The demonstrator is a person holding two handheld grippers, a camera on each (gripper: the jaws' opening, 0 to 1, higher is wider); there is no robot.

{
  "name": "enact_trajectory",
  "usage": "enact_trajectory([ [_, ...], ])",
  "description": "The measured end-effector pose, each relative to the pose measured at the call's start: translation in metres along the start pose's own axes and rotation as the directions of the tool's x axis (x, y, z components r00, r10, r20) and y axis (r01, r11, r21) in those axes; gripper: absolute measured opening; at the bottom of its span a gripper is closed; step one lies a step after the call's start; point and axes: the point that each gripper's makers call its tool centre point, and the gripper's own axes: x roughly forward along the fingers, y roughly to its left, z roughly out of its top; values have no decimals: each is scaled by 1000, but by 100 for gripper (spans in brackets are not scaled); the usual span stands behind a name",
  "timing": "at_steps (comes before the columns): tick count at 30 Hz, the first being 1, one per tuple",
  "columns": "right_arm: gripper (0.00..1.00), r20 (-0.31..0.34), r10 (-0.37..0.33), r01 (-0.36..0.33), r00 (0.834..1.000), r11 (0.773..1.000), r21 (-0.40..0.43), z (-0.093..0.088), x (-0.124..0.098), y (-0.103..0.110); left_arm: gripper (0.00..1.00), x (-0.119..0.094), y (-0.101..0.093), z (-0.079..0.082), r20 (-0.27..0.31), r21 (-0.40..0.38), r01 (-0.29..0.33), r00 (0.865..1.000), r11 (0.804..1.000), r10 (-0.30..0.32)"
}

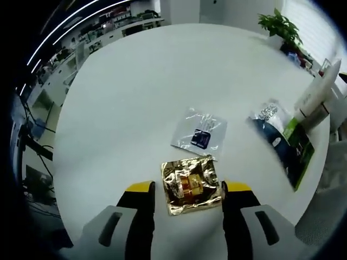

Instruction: Arrange the skincare products in the storage area until every visible bottle or jar stands upright without overlapping.

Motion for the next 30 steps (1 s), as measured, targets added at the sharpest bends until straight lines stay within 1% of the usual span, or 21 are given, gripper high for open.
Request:
enact_trajectory([
  [7,100,-2,4,-4,1000,1000,-2,1,3,1,37,4,5,7,-2,2,1,1000,1000,-1],
  [18,100,-7,1,-1,1000,1000,-6,0,5,-1,37,11,8,18,-15,35,20,1000,999,-19],
  [24,100,-10,-5,5,1000,1000,-6,-1,4,-2,37,18,8,30,-19,59,31,999,998,-30],
  [30,100,-17,-12,12,1000,1000,-1,-3,3,-3,37,25,7,41,-35,95,52,998,994,-49],
])
